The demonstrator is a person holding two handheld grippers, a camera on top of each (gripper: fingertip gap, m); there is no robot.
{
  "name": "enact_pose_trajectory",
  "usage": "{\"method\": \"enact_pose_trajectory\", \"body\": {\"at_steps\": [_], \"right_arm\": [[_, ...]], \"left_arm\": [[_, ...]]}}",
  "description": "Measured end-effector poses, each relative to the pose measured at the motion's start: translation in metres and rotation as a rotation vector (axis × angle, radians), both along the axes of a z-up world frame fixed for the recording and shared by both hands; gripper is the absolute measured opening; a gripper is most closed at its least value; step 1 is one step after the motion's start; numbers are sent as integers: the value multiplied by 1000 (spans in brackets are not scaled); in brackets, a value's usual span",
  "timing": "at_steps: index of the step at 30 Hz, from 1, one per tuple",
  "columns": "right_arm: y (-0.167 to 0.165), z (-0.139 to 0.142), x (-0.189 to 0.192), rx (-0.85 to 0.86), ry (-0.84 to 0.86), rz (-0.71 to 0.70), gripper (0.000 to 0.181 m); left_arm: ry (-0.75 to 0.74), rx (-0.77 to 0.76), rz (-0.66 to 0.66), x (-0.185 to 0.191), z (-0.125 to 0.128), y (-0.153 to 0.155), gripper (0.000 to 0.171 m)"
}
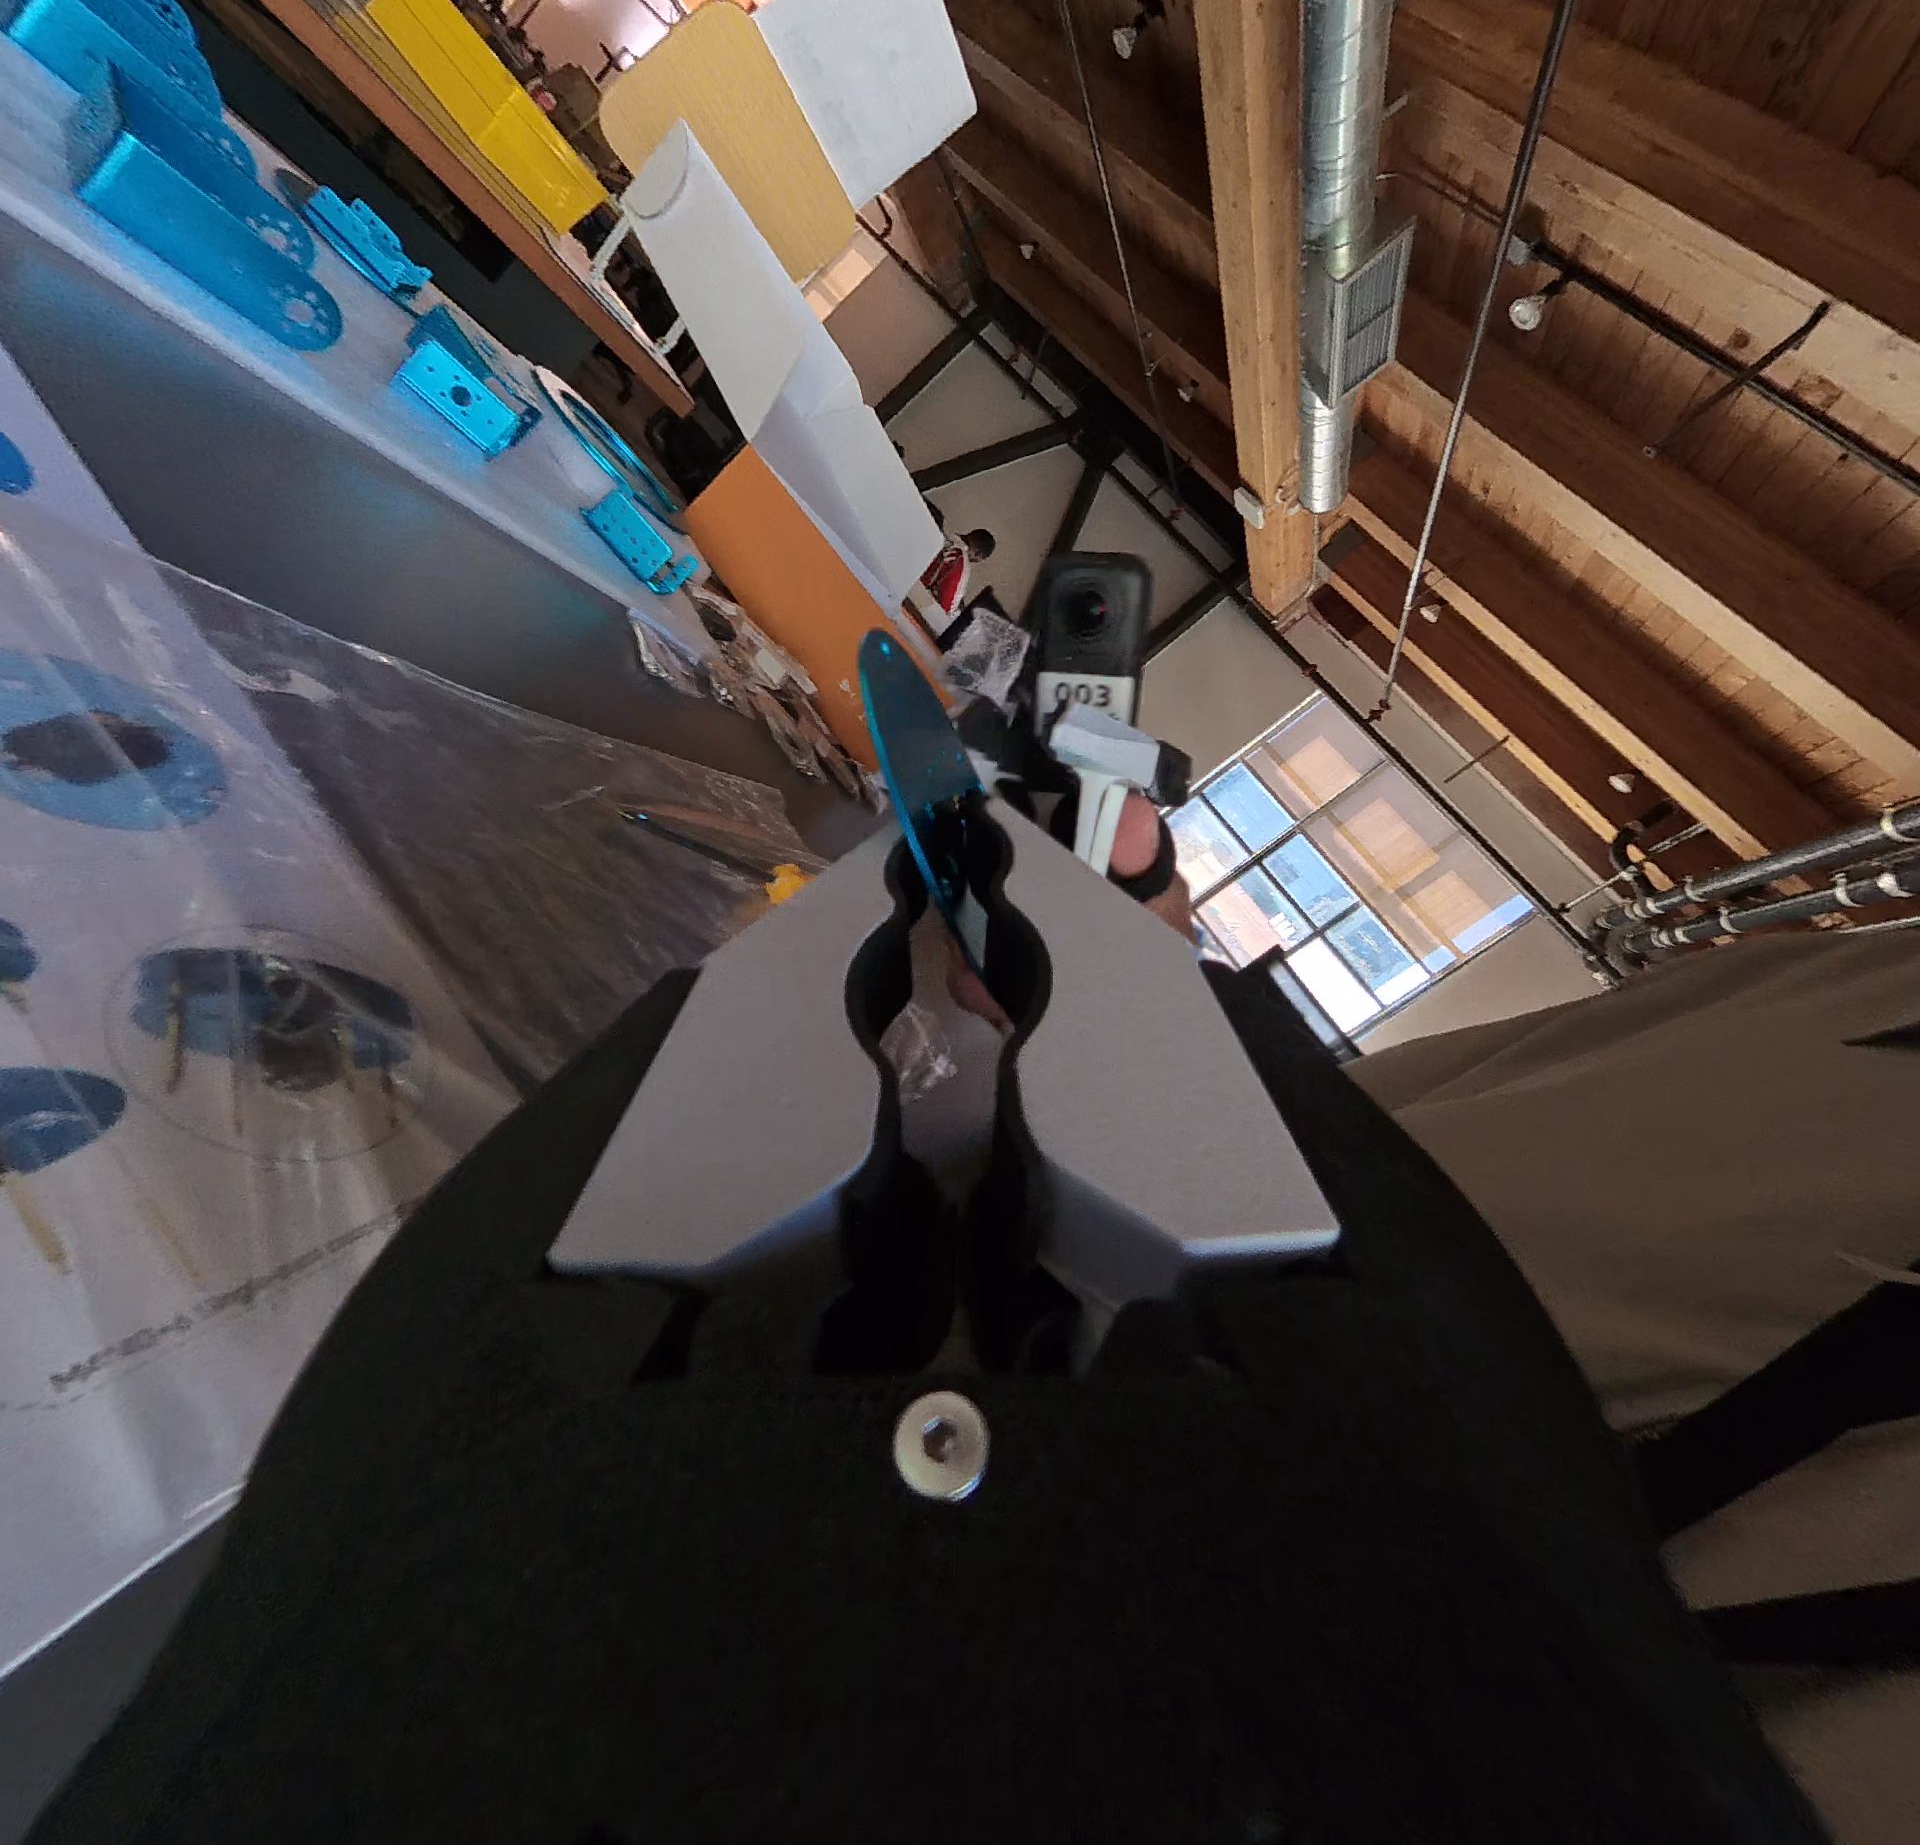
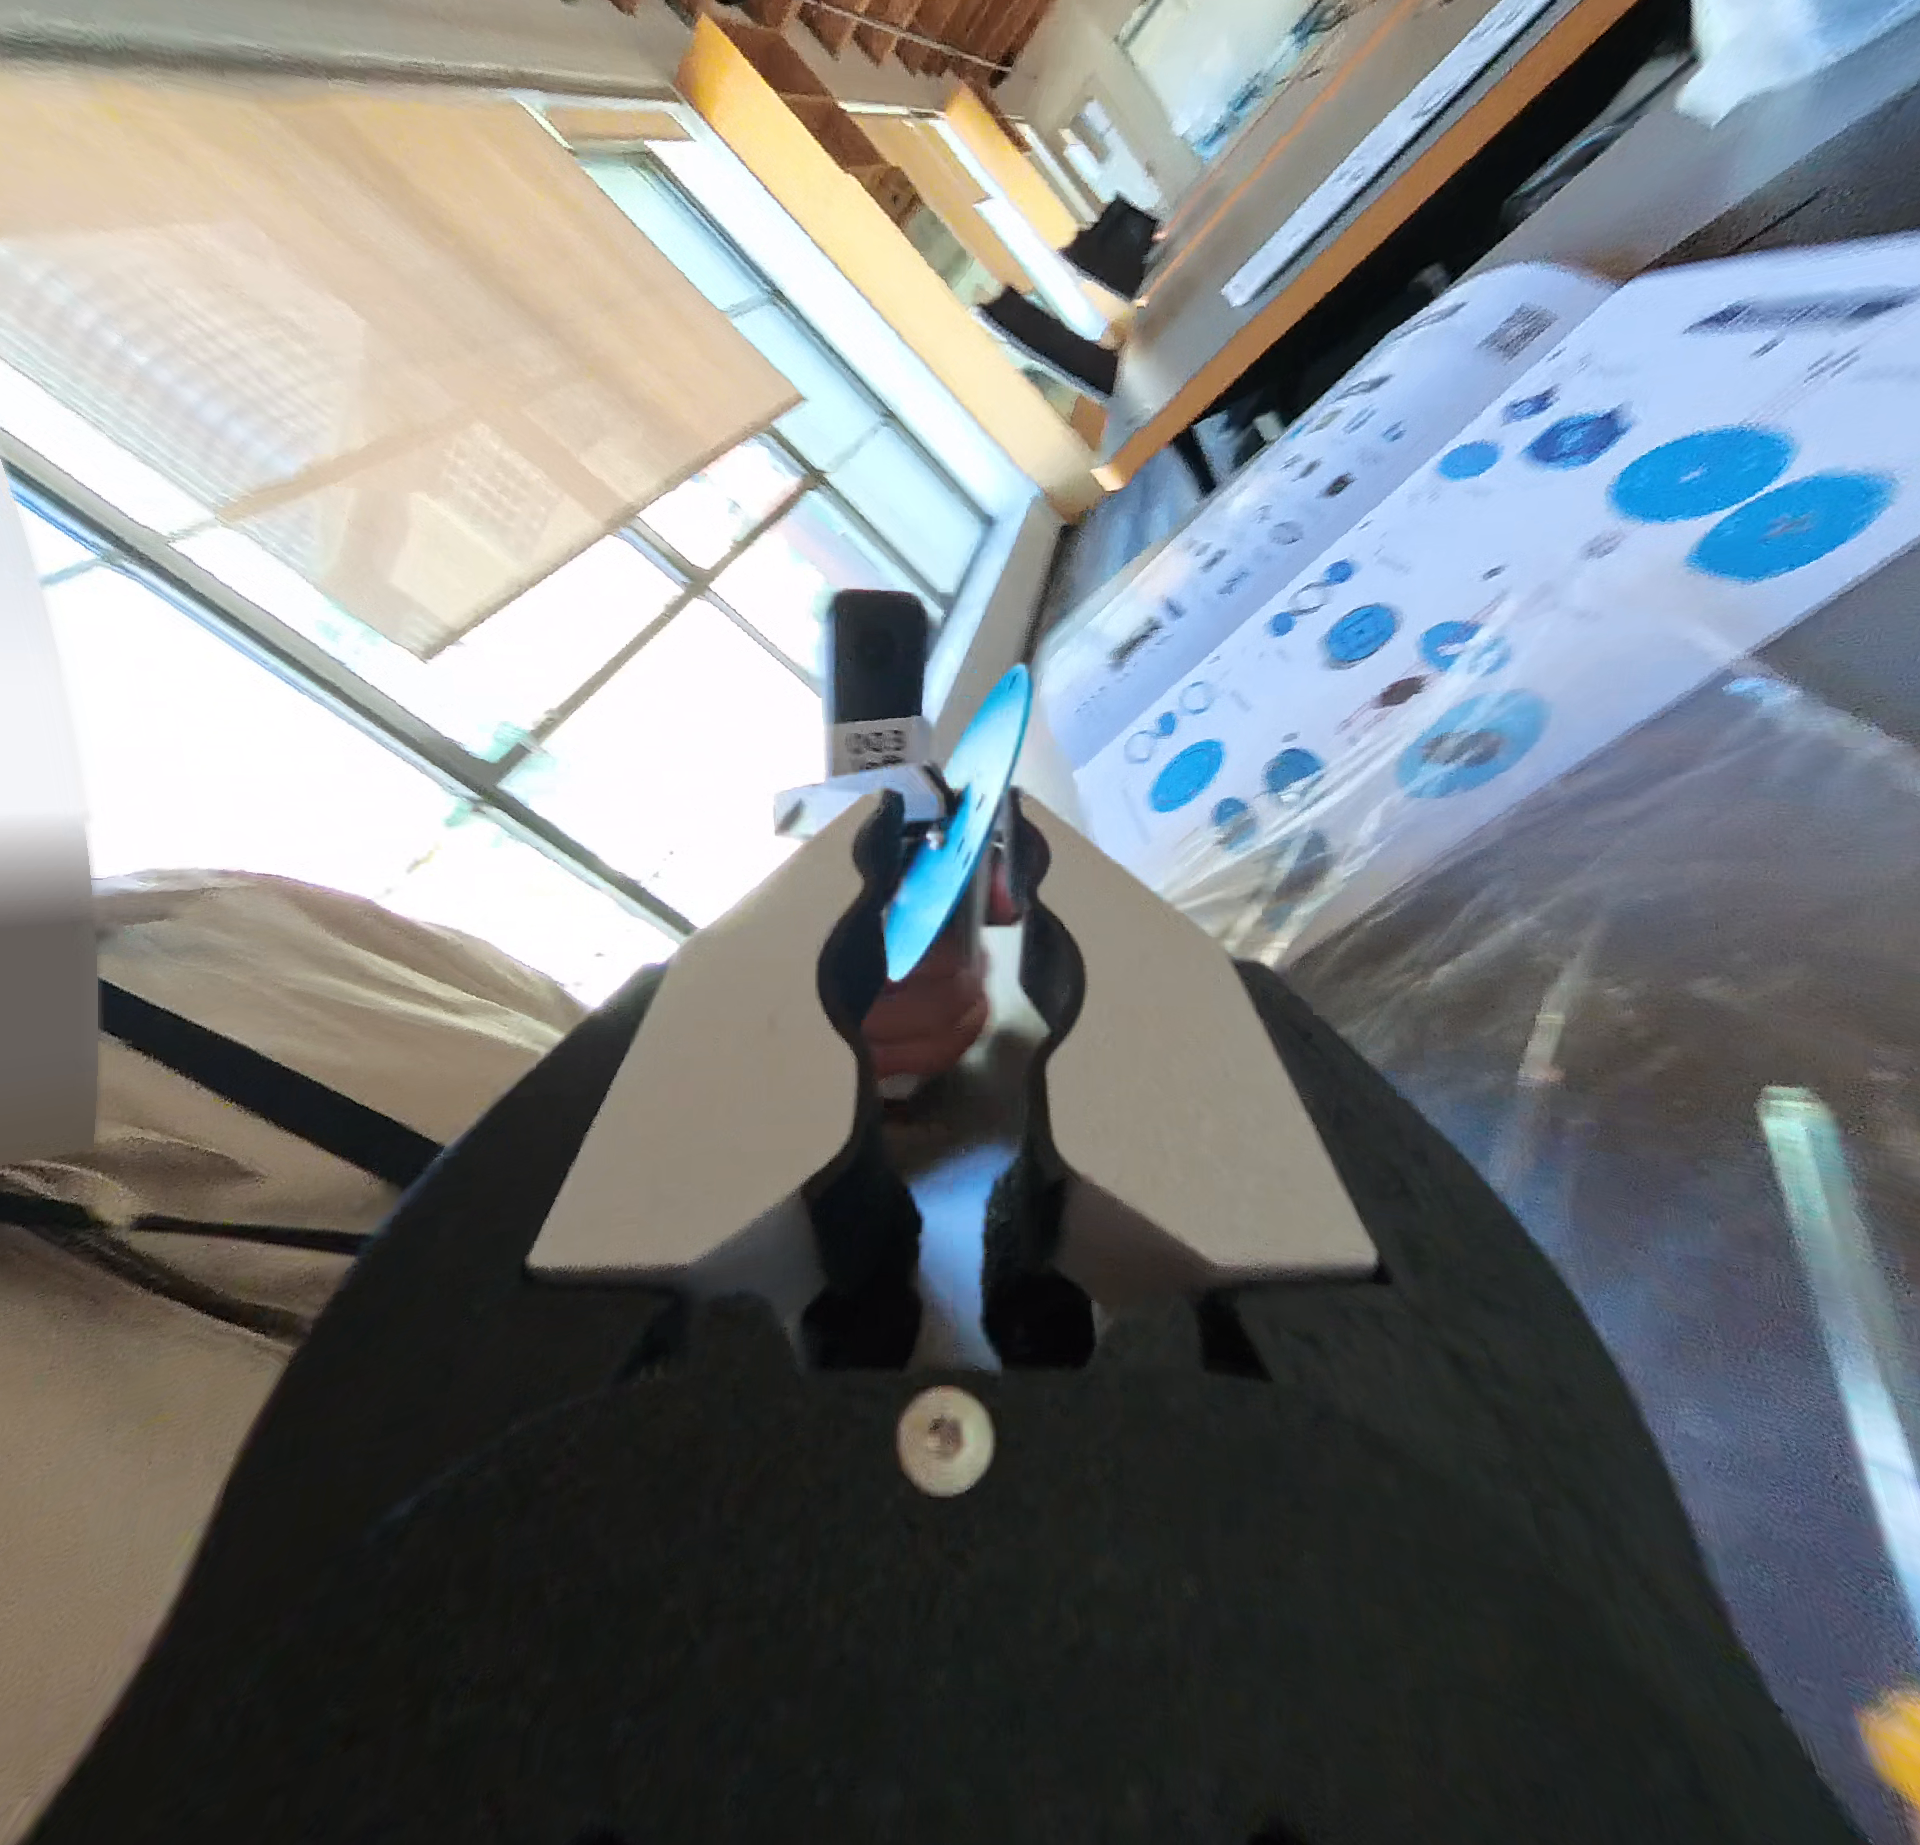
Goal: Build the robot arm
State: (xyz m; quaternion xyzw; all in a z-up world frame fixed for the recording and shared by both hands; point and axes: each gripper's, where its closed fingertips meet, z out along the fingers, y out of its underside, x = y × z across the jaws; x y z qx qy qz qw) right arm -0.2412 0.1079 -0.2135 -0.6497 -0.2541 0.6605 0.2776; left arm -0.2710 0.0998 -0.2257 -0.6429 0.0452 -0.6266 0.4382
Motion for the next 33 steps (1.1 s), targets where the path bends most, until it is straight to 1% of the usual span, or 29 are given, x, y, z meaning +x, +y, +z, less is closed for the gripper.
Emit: {"method": "enact_pose_trajectory", "body": {"at_steps": [2,4,6,7,8,11,12,16,18,21,23,27,33], "right_arm": [[9,0,14,137,-85,-70,17],[12,-3,24,247,-171,-105,20],[12,-10,29,315,-241,-128,24],[9,-12,27,314,-233,-125,25],[2,-12,22,279,-190,-94,26],[-16,-11,3,29,-28,39,29],[-18,-10,-1,-38,15,62,27],[-23,-4,-7,-150,139,120,21],[-23,0,-4,-172,181,130,9],[-22,-3,-4,-140,158,109,0],[-22,-4,-4,-148,163,103,0],[-21,-5,-5,-201,183,103,0],[-23,0,-5,-173,195,109,0]], "left_arm": [[43,8,17,-2,-3,3,6],[81,15,41,-3,-6,8,6],[91,22,31,-1,-6,10,6],[73,31,30,1,-3,11,6],[51,41,22,3,0,11,6],[23,58,-15,13,4,9,6],[14,65,-26,16,6,8,6],[-47,81,-68,24,14,3,6],[-83,76,-77,24,18,3,6],[-114,59,-104,25,21,0,8],[-140,39,-120,25,20,0,8],[-193,26,-140,22,22,-1,15],[-160,61,-135,22,22,-7,17]]}}
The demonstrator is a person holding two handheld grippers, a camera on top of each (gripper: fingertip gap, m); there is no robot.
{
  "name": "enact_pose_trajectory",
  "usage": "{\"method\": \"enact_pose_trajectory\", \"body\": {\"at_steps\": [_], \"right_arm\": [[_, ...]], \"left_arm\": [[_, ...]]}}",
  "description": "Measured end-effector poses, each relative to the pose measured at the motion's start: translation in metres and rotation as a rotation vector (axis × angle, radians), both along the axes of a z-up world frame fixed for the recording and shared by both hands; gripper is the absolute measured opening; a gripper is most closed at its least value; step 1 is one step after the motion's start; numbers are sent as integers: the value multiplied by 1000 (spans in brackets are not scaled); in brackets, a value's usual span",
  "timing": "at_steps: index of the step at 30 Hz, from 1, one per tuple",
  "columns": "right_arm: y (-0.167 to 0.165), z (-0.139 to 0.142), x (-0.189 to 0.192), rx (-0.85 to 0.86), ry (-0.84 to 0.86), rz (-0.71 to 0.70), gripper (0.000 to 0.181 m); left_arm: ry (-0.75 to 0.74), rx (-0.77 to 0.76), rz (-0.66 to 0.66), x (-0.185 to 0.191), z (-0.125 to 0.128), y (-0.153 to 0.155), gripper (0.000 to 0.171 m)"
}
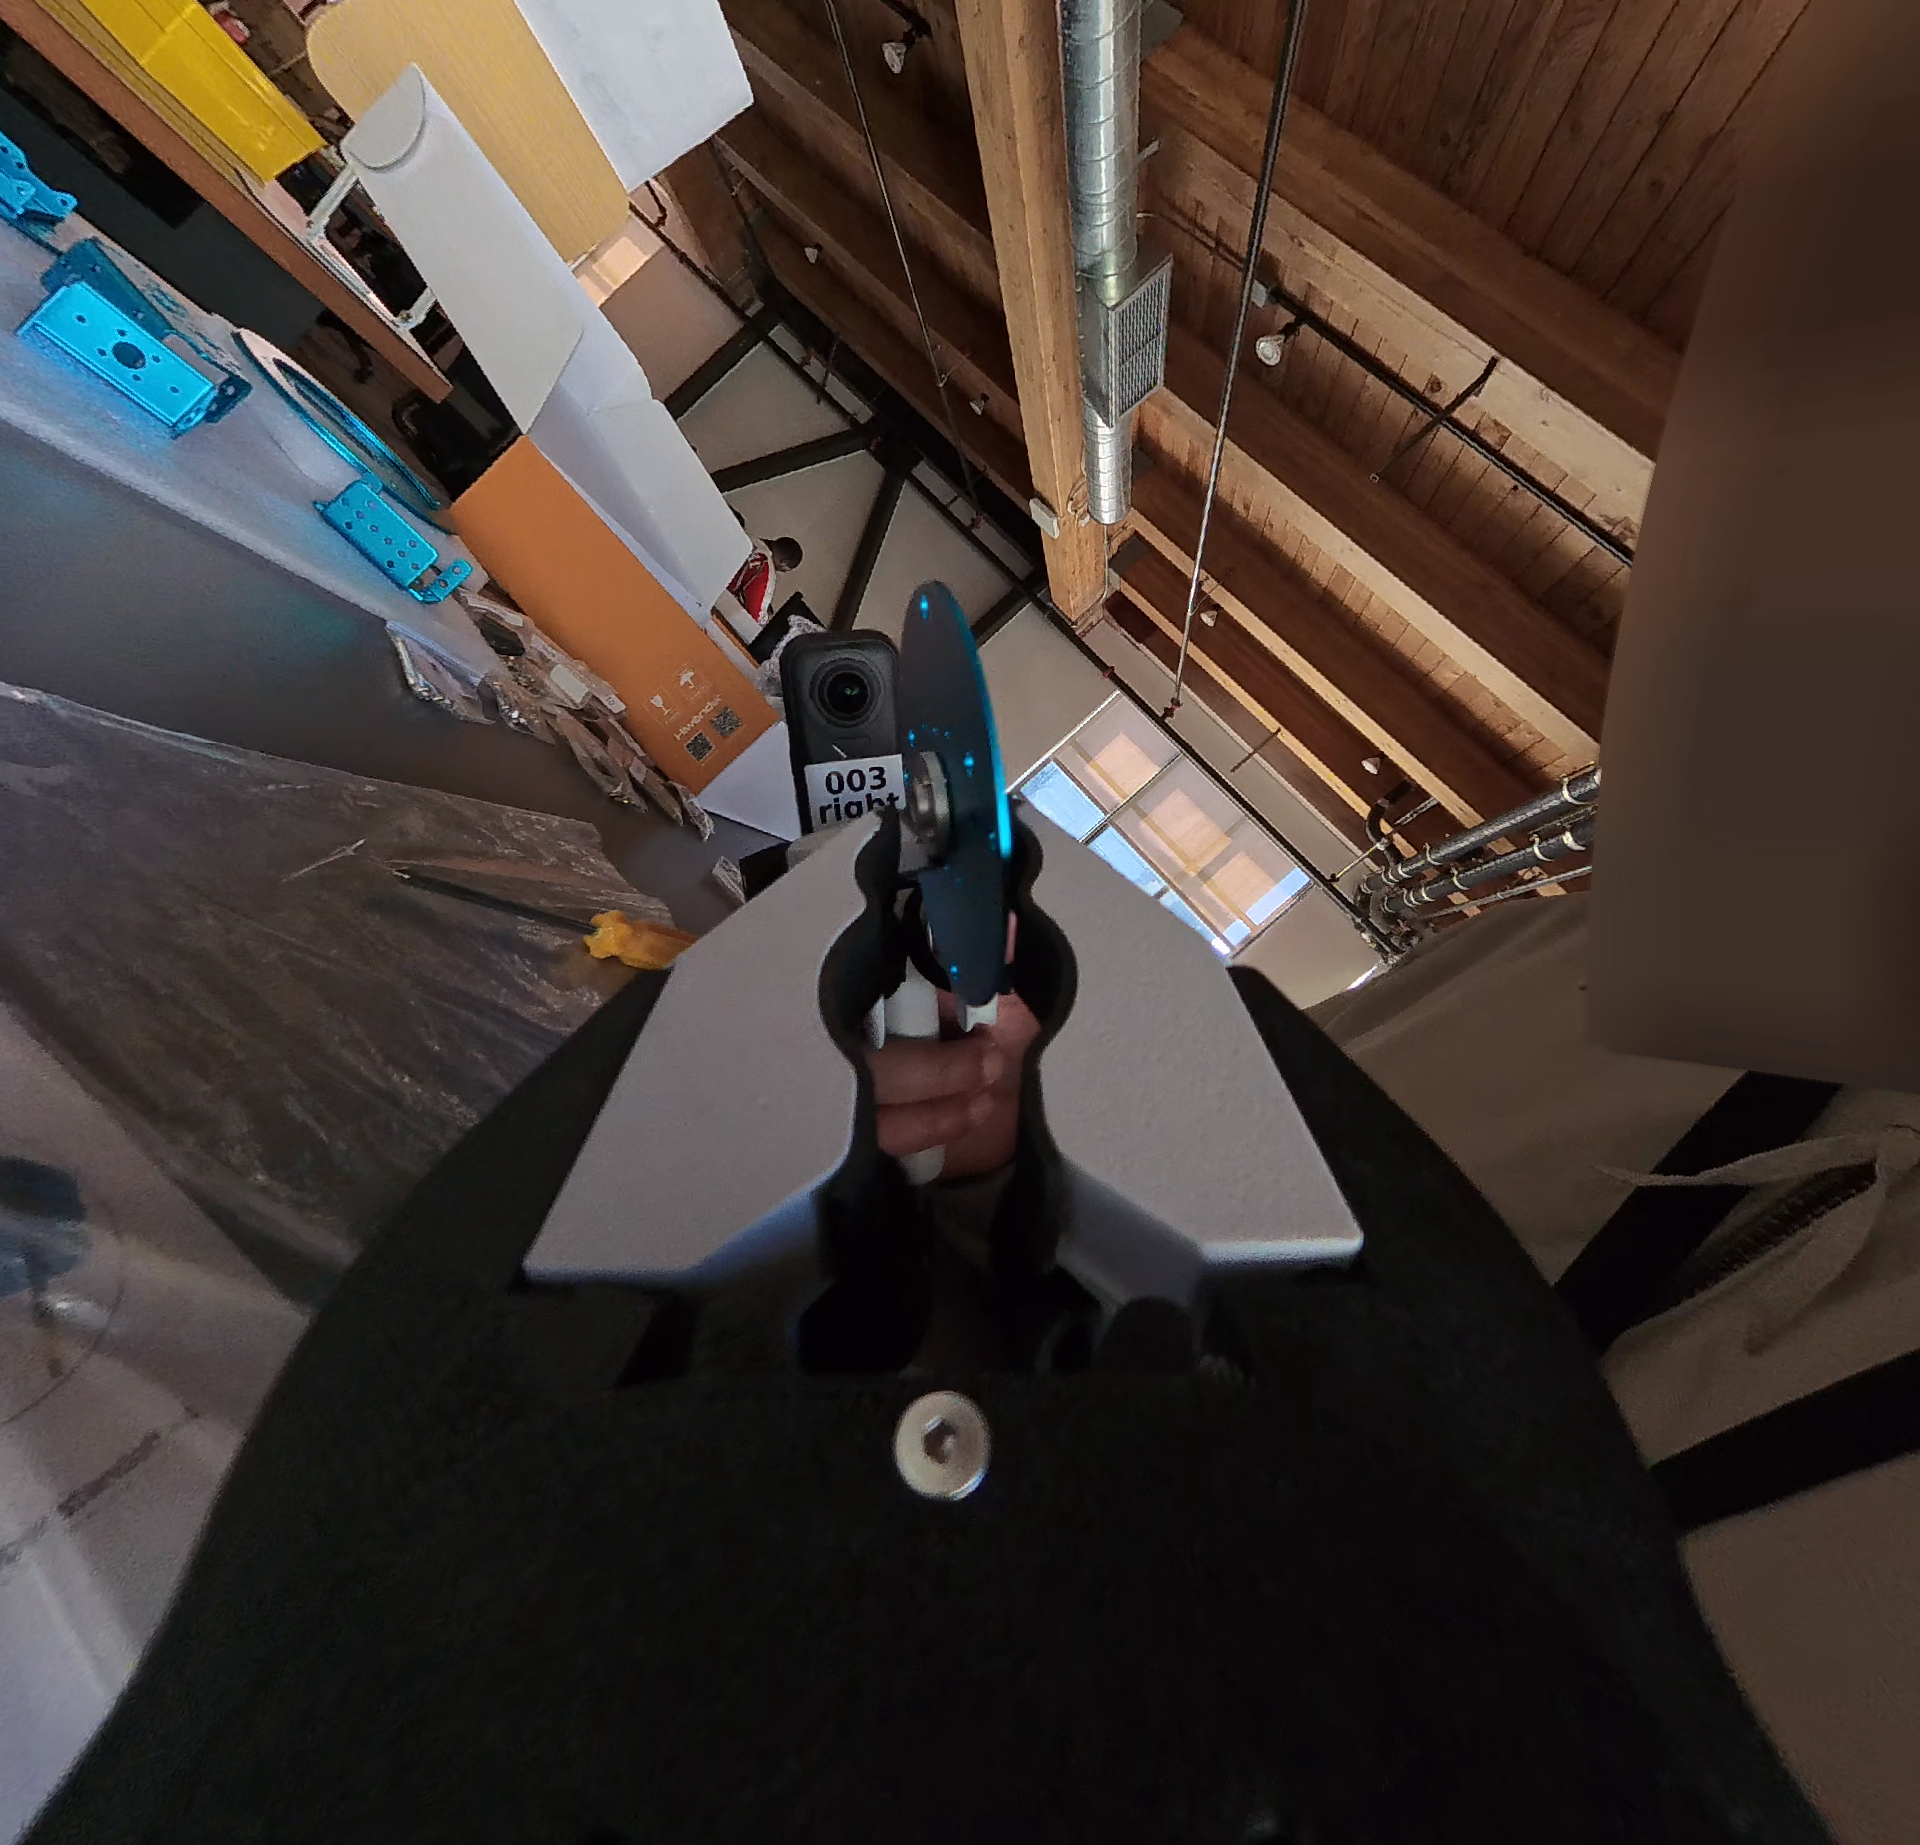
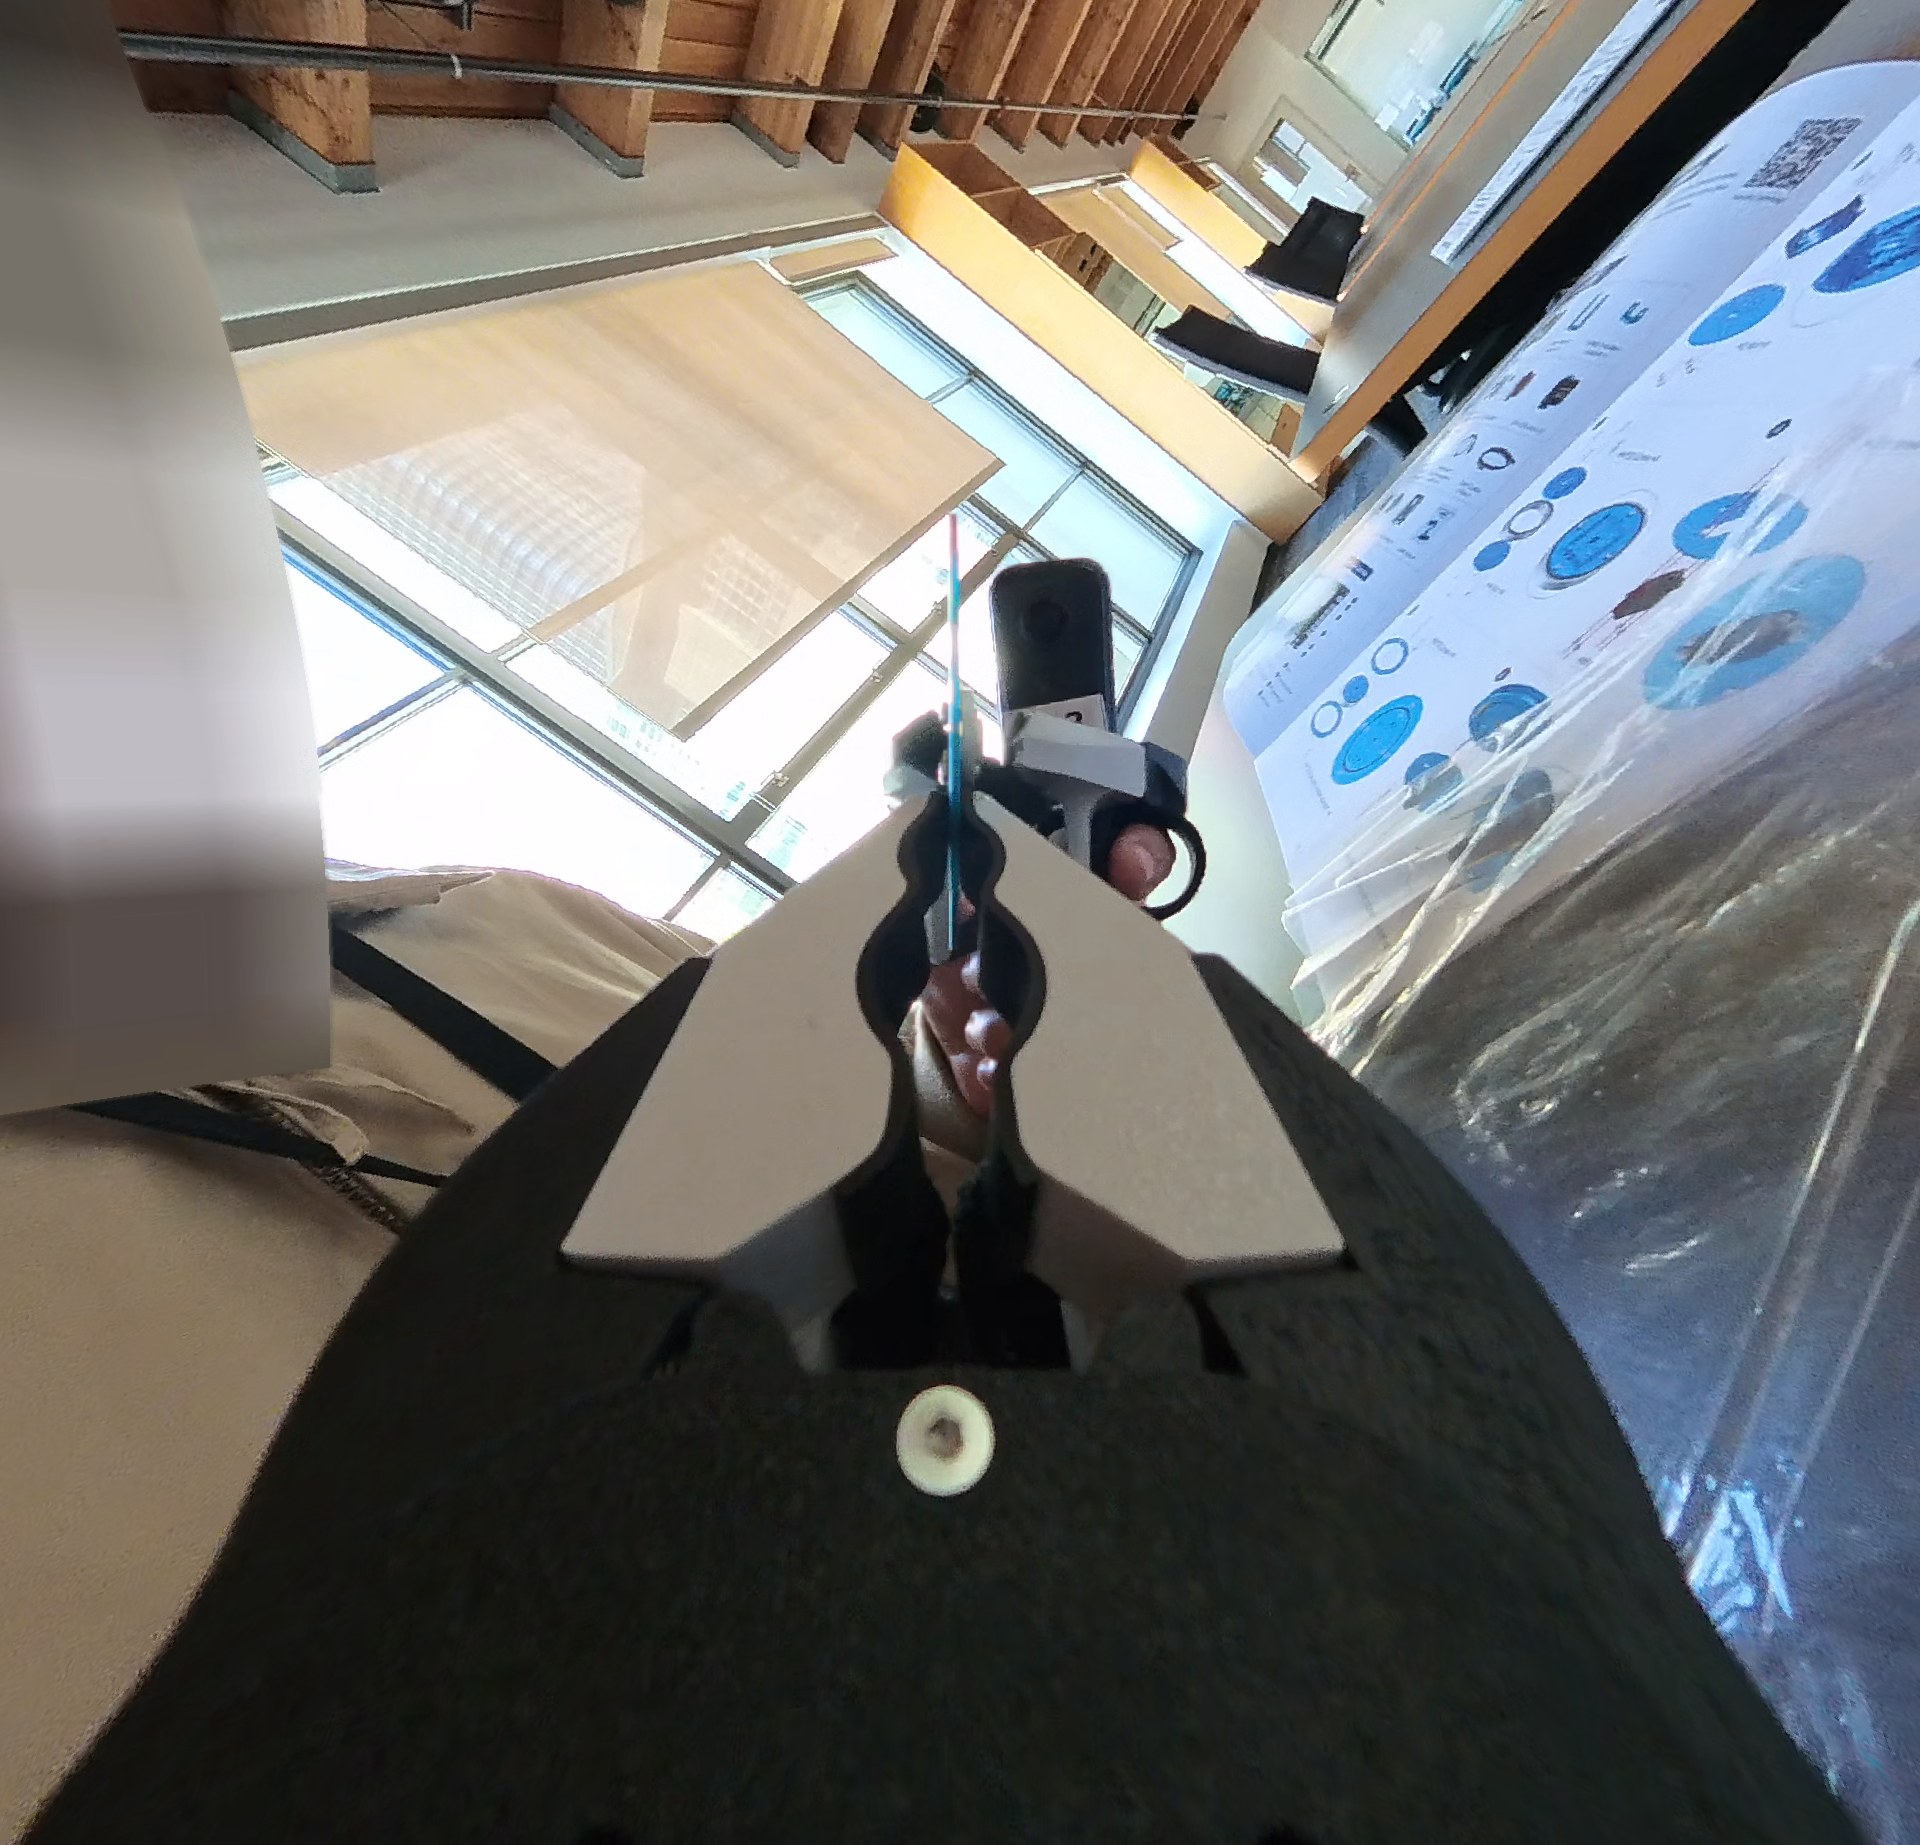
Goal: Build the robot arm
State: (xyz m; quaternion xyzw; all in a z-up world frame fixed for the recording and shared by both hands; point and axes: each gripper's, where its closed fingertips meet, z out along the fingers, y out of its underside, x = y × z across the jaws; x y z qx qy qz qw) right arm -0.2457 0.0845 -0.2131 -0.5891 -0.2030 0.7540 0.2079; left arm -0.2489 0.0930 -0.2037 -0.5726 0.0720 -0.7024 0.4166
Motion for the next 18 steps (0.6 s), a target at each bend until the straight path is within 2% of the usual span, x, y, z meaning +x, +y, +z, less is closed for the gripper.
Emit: {"method": "enact_pose_trajectory", "body": {"at_steps": [8,12,18], "right_arm": [[-1,-4,-1,46,-47,-13,0],[-2,-5,-1,42,-52,-4,0],[-1,-6,-2,48,-62,-12,0]], "left_arm": [[34,28,2,2,-1,-3,17],[58,38,20,1,-4,-2,9],[44,28,8,0,-4,-2,13]]}}
